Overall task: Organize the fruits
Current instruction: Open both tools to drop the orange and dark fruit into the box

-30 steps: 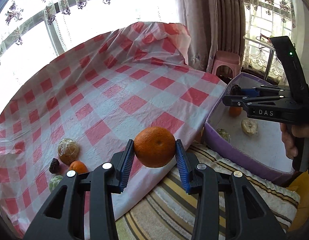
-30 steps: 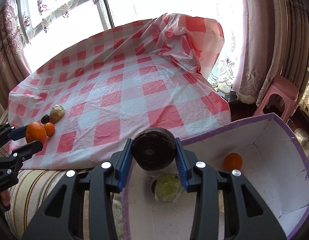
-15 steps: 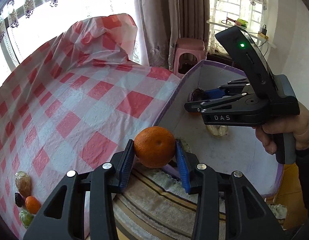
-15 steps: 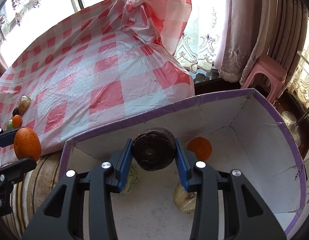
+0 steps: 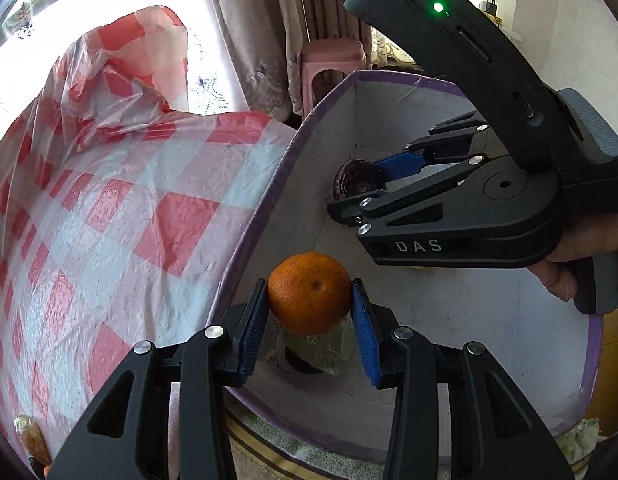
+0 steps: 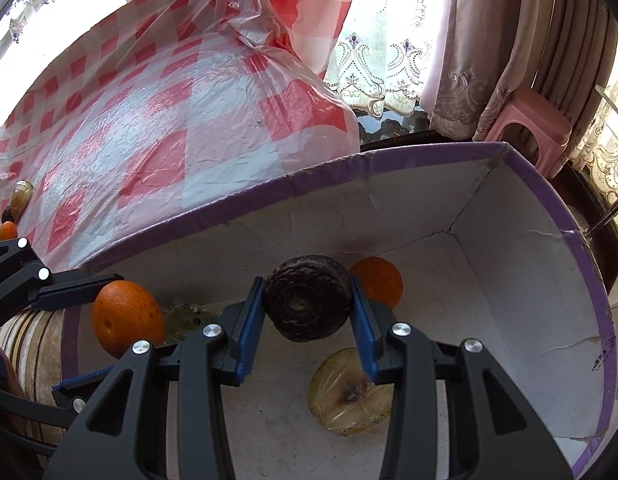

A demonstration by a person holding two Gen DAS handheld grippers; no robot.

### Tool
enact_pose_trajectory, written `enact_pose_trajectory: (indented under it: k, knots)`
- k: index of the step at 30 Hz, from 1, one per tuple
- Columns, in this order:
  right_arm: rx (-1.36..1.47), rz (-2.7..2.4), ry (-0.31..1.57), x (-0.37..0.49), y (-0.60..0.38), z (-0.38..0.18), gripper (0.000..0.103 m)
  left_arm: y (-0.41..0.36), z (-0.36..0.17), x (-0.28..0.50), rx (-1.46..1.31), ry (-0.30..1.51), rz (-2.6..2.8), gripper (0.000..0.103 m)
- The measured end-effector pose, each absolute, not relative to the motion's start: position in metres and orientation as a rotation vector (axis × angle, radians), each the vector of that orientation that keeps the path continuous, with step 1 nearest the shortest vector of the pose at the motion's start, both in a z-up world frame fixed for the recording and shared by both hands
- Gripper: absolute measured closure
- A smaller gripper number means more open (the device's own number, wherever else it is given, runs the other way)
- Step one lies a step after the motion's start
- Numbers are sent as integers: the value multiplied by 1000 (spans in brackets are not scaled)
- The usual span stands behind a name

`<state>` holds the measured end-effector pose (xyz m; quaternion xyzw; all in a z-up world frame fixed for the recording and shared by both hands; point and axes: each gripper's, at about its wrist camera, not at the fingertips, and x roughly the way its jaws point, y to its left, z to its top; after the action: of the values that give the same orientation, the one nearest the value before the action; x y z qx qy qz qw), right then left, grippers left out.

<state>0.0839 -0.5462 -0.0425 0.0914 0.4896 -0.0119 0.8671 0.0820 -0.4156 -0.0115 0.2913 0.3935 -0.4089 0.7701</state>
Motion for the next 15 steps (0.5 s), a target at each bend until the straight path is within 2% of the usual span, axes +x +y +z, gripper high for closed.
enact_pose_trajectory:
  k: [9, 12, 15]
  knots:
    - [238, -34, 1021, 84, -557, -44, 60, -429, -20, 90, 642, 856, -893, 63]
    - [245, -45, 1011, 84, -558, -43, 44, -427, -20, 92, 628, 859, -891, 62]
    - [242, -46, 1004, 83, -559, -40, 43, -425, -19, 92, 625, 853, -890, 62]
